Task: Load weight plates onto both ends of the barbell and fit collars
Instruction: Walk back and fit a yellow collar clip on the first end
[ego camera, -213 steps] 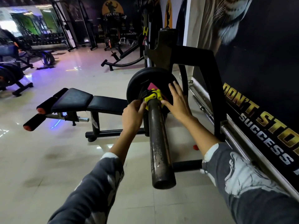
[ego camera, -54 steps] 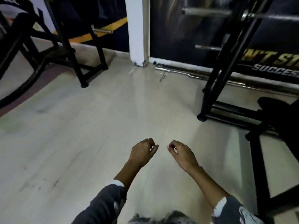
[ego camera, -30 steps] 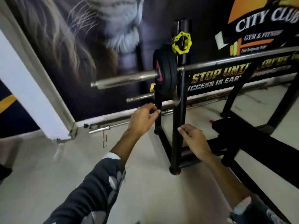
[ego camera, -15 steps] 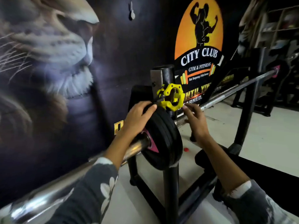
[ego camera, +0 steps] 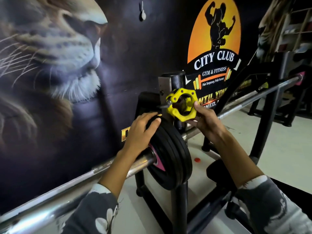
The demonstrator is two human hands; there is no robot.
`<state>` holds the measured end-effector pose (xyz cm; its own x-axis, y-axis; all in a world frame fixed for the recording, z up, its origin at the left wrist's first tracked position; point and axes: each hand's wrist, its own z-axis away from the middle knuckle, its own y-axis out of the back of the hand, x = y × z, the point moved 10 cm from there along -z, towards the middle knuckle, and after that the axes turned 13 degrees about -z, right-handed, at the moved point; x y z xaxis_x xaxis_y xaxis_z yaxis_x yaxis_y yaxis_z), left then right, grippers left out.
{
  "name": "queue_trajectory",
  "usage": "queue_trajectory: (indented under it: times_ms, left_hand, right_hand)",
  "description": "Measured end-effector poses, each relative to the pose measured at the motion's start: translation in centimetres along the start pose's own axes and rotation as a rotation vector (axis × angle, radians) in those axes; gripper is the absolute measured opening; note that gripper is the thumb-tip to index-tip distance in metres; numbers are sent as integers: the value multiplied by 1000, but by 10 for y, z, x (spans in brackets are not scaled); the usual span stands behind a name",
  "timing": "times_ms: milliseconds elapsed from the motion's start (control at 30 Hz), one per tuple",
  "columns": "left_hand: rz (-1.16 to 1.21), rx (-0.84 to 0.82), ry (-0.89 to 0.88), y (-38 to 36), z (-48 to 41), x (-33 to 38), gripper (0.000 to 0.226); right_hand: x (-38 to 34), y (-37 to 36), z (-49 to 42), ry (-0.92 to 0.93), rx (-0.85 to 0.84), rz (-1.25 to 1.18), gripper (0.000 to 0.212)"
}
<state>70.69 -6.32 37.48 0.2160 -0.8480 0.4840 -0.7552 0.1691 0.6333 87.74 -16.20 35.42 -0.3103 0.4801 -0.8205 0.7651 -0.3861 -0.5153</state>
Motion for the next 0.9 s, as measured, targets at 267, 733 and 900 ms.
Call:
queue_trajectory:
  times_ms: [267, 733, 900]
  left_hand:
    - [11, 220, 48, 21, 27, 41, 37]
    - [986, -594, 176, -111, 131, 115, 5]
    - [1190, -691, 250, -93, 186, 93, 12]
  right_hand:
    - [-41, 21, 65, 169, 157, -101, 31]
    - [2, 56, 254, 389, 726, -62, 32]
    - [43, 13, 298, 325, 769, 89, 34]
